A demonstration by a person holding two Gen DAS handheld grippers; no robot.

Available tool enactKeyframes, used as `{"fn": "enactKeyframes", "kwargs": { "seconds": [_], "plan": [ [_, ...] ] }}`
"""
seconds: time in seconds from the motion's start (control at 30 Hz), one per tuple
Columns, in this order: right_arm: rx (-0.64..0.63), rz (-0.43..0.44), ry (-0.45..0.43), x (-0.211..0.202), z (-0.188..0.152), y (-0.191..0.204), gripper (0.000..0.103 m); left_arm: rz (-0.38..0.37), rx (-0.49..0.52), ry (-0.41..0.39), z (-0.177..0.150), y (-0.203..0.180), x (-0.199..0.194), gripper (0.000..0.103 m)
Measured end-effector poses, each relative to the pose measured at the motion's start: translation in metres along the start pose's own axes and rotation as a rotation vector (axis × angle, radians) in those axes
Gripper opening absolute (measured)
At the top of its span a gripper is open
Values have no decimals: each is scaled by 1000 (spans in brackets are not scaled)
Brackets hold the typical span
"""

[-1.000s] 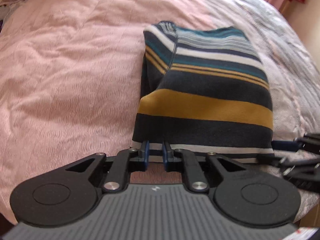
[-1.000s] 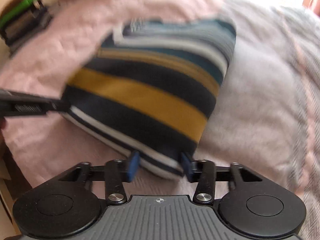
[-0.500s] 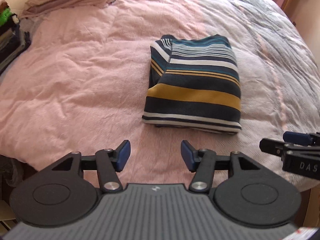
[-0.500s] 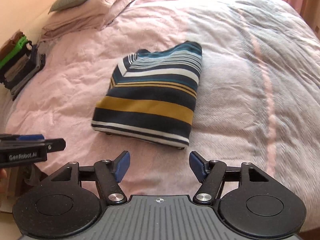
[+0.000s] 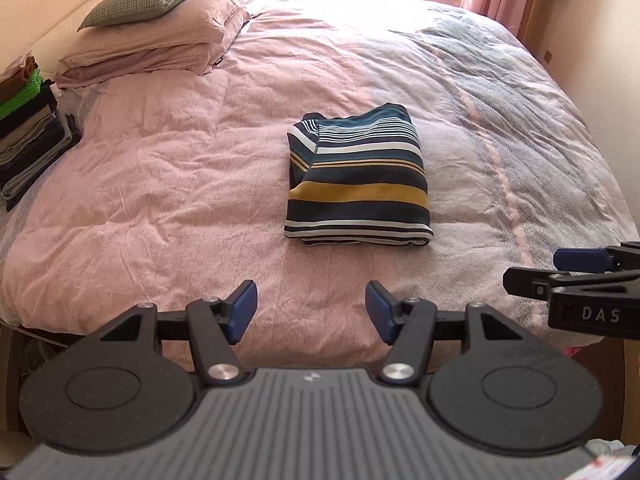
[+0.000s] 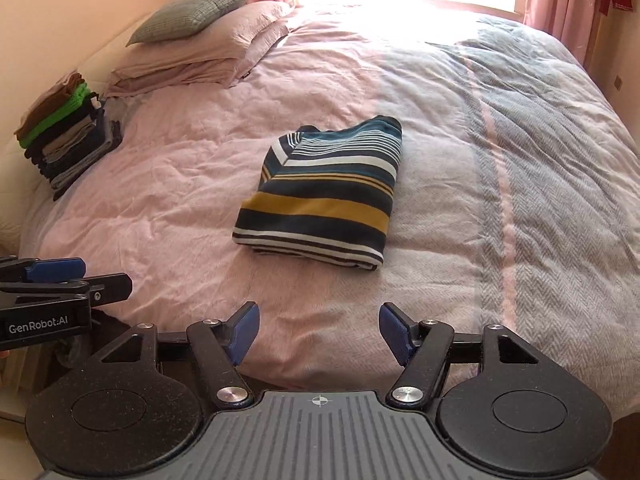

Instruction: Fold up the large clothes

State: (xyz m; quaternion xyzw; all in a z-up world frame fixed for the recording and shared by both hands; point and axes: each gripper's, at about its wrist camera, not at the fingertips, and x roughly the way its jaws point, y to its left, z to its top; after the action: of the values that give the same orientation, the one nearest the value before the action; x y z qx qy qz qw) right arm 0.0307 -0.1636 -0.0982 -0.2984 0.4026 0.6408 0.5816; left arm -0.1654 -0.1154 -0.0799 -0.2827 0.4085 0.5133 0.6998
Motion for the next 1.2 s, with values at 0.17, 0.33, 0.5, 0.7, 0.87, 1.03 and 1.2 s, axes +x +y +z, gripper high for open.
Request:
{"fn": "enactKeyframes", "kwargs": {
  "seconds": [0.17, 0.33, 0.5, 0.7, 0.87, 1.03, 1.2],
  "plan": [
    [-19, 1, -4, -9, -1, 3, 63, -1, -8, -12, -3, 0, -11, 60],
    [-37, 6, -5, -10, 0, -1, 63, -4, -12, -15, -1, -6, -11, 60],
    [-41, 26, 3, -3, 8, -18, 63, -3, -19, -6, 7, -17, -1, 60],
    [-34, 74, 13, 18, 35, -53, 63, -17, -98, 2, 27, -23, 28, 60],
    [-24, 116, 15, 43, 77, -97, 63, -79, -282, -9, 44, -15, 67, 60],
    [-37, 119, 38, 76, 110, -145, 63, -158, -573, -6, 37, -1, 130, 60],
    [-17, 86, 99, 120, 127, -194, 63, -222, -889, -11, -6, 5, 203, 59]
  ]
}}
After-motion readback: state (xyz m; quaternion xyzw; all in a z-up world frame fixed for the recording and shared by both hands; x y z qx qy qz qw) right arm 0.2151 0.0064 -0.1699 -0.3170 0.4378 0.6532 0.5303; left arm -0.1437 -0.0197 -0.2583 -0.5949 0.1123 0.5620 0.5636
